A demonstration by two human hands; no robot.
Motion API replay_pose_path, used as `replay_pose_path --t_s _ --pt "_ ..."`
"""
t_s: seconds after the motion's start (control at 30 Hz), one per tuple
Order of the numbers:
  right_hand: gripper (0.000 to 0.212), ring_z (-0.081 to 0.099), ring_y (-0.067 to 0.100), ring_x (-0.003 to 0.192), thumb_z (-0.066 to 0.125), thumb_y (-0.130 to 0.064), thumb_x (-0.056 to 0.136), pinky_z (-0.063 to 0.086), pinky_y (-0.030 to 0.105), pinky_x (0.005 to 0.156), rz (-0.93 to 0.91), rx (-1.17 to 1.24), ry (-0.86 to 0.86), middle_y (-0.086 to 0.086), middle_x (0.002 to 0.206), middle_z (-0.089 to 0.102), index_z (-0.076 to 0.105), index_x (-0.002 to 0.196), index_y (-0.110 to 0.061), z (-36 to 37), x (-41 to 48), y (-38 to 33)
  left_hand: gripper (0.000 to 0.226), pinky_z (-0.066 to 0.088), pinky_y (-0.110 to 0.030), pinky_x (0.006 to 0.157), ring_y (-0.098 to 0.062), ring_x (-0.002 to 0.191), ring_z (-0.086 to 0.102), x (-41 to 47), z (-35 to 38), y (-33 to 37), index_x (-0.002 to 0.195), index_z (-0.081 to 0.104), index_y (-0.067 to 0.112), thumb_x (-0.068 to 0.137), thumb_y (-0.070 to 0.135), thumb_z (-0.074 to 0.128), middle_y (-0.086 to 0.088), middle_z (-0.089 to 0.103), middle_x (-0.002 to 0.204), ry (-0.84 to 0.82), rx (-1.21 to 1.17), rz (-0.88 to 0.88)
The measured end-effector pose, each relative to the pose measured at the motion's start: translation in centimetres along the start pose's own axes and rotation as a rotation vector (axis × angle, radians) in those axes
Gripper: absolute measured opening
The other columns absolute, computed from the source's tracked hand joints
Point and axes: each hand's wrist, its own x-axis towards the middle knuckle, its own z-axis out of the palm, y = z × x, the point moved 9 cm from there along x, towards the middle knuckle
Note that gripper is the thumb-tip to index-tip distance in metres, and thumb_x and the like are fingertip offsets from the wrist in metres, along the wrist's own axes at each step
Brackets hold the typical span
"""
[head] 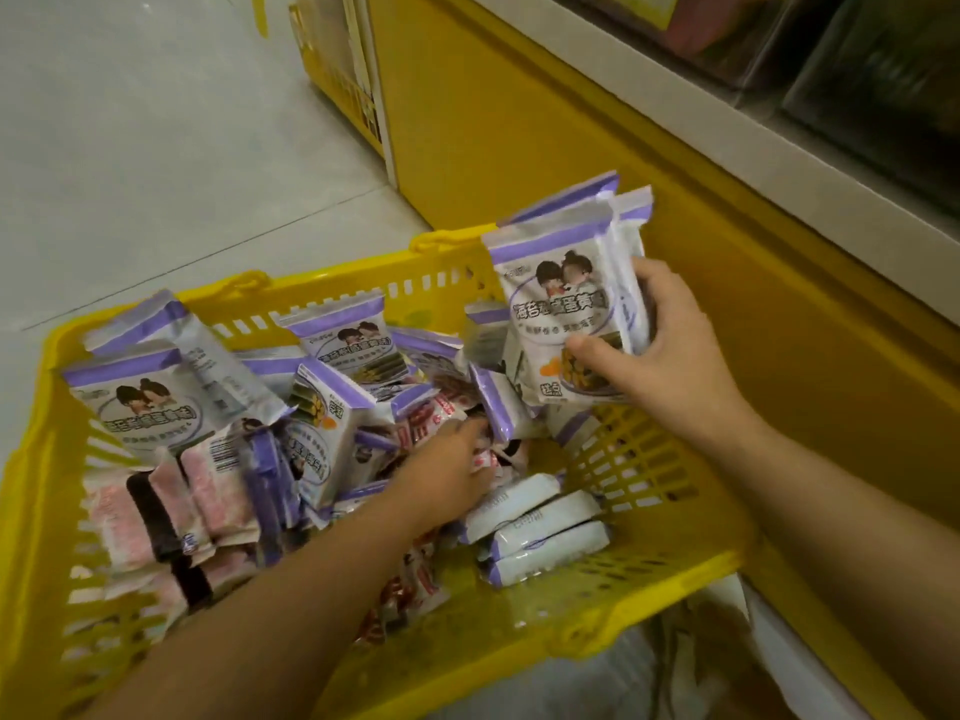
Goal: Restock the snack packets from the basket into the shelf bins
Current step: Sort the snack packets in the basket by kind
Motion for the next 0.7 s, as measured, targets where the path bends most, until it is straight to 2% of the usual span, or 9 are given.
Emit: replay_pose_path --t_s 0.1,0.17,0.27,0.33,0.4,0.5,0.63,0.7 --pt "0.069 0.052 0.007 0.105 0.078 -0.038 0.068 0.046 0.028 0.093 -0.049 -0.095 -0.041 -0.005 0.119 0.050 0.048 0.129 -0.031 0.7 0.1 0.0 0.043 0.044 -0.040 0.100 -0.017 0.120 0.052 1.0 -0.3 0.3 0.133 0.052 0.023 0.091 0.033 0.060 0.000 0.053 0.133 0.089 -0.294 0.080" --pt "0.065 0.057 0.011 0.106 0.077 -0.039 0.068 0.050 0.036 0.093 -0.026 0.000 -0.051 -0.001 0.118 0.055 0.049 0.126 -0.034 0.5 0.3 0.3 0.039 0.047 -0.040 0.098 -0.012 0.114 0.057 1.4 -0.1 0.2 0.126 0.057 0.026 0.089 0.038 0.063 0.005 0.059 0.127 0.092 -0.452 0.081" --pt "0.058 0.062 0.015 0.104 0.076 -0.037 0.068 0.052 0.042 0.090 -0.009 0.089 -0.029 0.005 0.116 0.060 0.050 0.120 -0.034 0.1 0.5 0.6 0.046 0.053 -0.038 0.087 -0.011 0.103 0.062 2.3 0.3 -0.4 0.115 0.052 0.029 0.079 0.052 0.069 0.008 0.062 0.118 0.153 -0.754 -0.141" --pt "0.057 0.062 0.017 0.105 0.077 -0.034 0.070 0.052 0.043 0.089 -0.013 0.093 -0.034 0.006 0.116 0.060 0.050 0.120 -0.033 0.1 0.5 0.6 0.051 0.053 -0.044 0.088 -0.020 0.103 0.062 3.5 0.5 -0.9 0.120 0.046 0.019 0.082 0.041 0.071 -0.001 0.061 0.117 0.222 -0.889 -0.331" --pt "0.058 0.061 0.017 0.105 0.078 -0.032 0.071 0.052 0.043 0.089 -0.010 0.096 -0.044 0.007 0.116 0.060 0.051 0.122 -0.031 0.2 0.5 0.6 0.051 0.053 -0.048 0.089 -0.029 0.104 0.060 4.4 0.4 -0.7 0.124 0.046 0.011 0.083 0.028 0.072 -0.007 0.059 0.115 0.258 -0.900 -0.433" --pt "0.061 0.061 0.017 0.105 0.077 -0.035 0.069 0.052 0.042 0.090 -0.018 0.078 -0.043 0.006 0.116 0.059 0.051 0.123 -0.030 0.3 0.4 0.6 0.046 0.053 -0.048 0.088 -0.030 0.101 0.061 4.0 -0.4 -0.3 0.122 0.053 0.010 0.082 0.024 0.070 -0.010 0.062 0.112 0.271 -0.837 -0.425" --pt "0.062 0.060 0.015 0.105 0.076 -0.039 0.067 0.051 0.042 0.091 -0.025 0.073 -0.038 0.005 0.118 0.057 0.050 0.123 -0.032 0.2 0.2 0.4 0.047 0.054 -0.051 0.084 -0.029 0.094 0.063 -0.1 -2.3 -0.8 0.111 0.055 0.022 0.066 0.030 0.064 -0.005 0.063 0.102 0.265 -0.821 -0.386" --pt "0.060 0.060 0.015 0.105 0.077 -0.038 0.070 0.051 0.043 0.091 -0.023 0.081 -0.046 0.004 0.118 0.057 0.049 0.123 -0.034 0.1 0.1 0.5 0.039 0.053 -0.052 0.086 -0.024 0.092 0.061 -2.0 -3.3 -2.1 0.112 0.048 0.027 0.076 0.024 0.062 0.003 0.059 0.100 0.282 -0.813 -0.371"
